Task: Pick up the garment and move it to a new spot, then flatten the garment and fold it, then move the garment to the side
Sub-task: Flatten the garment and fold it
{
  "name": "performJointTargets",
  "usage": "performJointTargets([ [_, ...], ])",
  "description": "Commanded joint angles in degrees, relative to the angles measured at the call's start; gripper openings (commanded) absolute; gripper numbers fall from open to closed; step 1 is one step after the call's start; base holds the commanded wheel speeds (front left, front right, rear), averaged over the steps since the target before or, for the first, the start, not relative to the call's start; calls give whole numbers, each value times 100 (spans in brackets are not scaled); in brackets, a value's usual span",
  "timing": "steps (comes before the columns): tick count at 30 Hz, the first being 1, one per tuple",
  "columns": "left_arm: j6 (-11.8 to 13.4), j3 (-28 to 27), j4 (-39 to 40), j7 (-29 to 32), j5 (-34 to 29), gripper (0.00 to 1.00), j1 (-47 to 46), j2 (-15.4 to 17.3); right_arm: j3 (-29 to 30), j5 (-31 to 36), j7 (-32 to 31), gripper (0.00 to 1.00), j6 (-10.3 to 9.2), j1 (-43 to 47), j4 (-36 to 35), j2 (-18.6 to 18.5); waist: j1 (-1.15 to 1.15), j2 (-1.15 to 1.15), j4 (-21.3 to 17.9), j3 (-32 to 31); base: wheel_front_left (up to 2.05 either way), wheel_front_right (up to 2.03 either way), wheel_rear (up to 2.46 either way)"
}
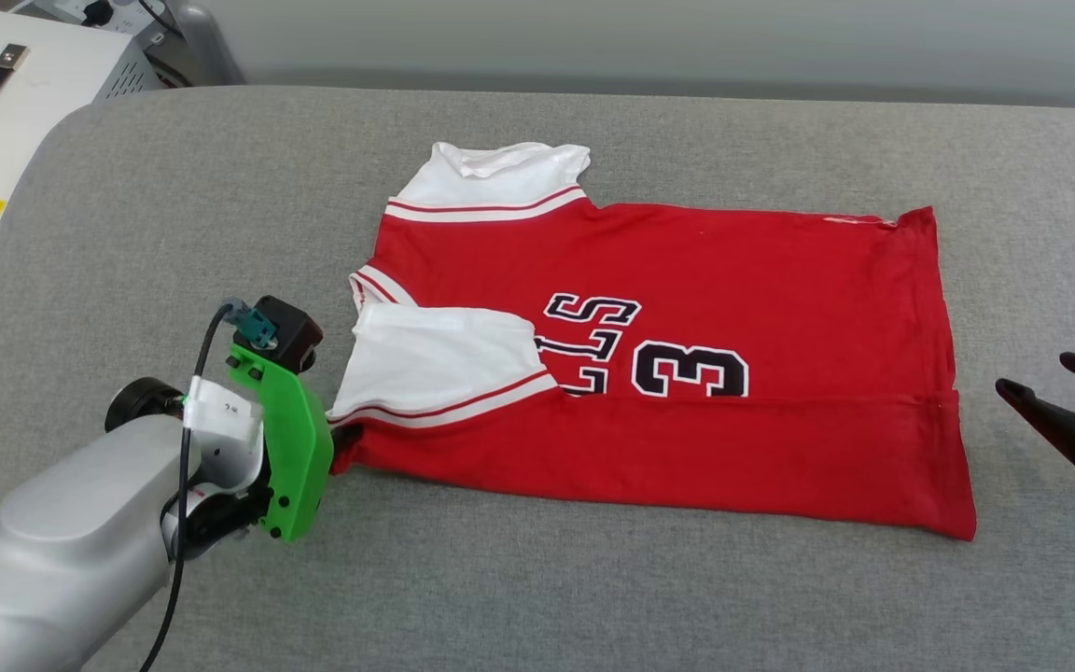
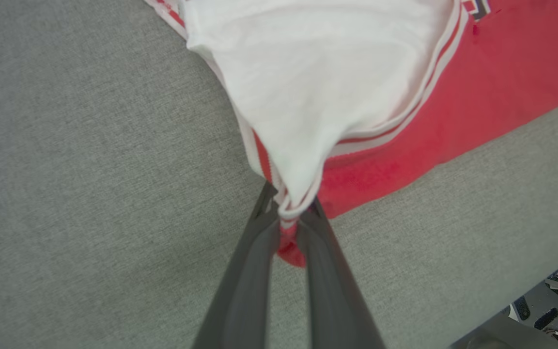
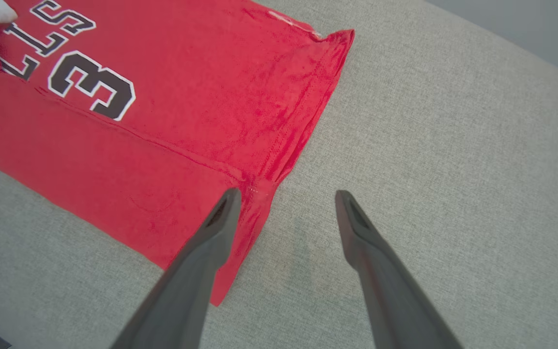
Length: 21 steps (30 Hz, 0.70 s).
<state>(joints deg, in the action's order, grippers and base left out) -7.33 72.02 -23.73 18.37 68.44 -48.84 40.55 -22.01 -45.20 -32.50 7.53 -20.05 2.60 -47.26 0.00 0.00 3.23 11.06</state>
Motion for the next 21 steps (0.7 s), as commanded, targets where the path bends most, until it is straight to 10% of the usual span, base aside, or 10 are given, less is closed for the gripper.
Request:
performJointTargets([
  [1,-8,4,58,-43,-148,0,-60,32,58,-75,-216,100,-4,-7,18,56,0,0,31,25,0,0,0],
  [21,145,32,332,-114,-460,0,-94,-73,-176,219,-817,100,-4,698,1359,1180,0,0,293,312,0,0,0],
])
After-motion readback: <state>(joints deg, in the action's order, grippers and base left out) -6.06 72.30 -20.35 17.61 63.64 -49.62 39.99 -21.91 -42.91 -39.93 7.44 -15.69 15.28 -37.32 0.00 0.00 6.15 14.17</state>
